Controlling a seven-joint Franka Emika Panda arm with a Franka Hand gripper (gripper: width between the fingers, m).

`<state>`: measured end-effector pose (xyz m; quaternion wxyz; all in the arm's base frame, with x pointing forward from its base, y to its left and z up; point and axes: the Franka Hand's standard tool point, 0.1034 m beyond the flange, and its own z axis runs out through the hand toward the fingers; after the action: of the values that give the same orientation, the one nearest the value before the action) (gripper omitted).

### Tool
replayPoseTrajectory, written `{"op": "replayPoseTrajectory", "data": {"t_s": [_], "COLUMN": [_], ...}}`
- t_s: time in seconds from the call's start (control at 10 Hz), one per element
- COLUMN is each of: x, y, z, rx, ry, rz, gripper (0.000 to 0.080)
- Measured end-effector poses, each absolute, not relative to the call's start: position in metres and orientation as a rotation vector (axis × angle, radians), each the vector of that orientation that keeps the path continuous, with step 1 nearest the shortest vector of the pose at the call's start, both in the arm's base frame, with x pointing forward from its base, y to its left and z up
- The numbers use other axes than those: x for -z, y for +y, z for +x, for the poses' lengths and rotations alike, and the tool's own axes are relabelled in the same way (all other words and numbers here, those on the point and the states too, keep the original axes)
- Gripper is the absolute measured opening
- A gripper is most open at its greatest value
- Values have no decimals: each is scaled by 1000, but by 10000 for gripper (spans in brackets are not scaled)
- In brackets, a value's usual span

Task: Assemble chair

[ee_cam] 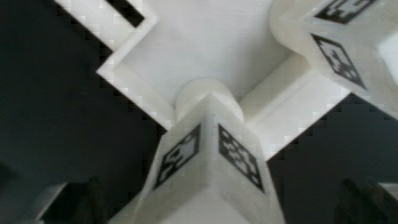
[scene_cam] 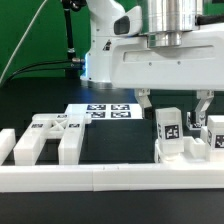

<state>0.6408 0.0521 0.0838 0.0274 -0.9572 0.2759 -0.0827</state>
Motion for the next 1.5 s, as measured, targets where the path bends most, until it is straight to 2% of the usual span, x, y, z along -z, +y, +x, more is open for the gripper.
{"op": "replayPoseTrajectory", "data": {"t_s": [0.2,0.4,0.5,0.6,0.7,0.8,1.1,1.4,1.5], "x": [-77,-76,-76,-76,-76,-76,-75,-74,-74], "y": [60,59,60,60,60,59,57,53,52], "z": [643,642,642,642,642,642,645,645,644], "rx": [325,317,314,310,308,305,230,148,135], "ry": [486,547,632,752,806,915,1405,1973,2036], "rz": [-3070,-3055,-3029,-2992,-2974,-2934,-2715,-2223,-2146], "gripper": [649,649,535,361,361,288,288,288,288]}}
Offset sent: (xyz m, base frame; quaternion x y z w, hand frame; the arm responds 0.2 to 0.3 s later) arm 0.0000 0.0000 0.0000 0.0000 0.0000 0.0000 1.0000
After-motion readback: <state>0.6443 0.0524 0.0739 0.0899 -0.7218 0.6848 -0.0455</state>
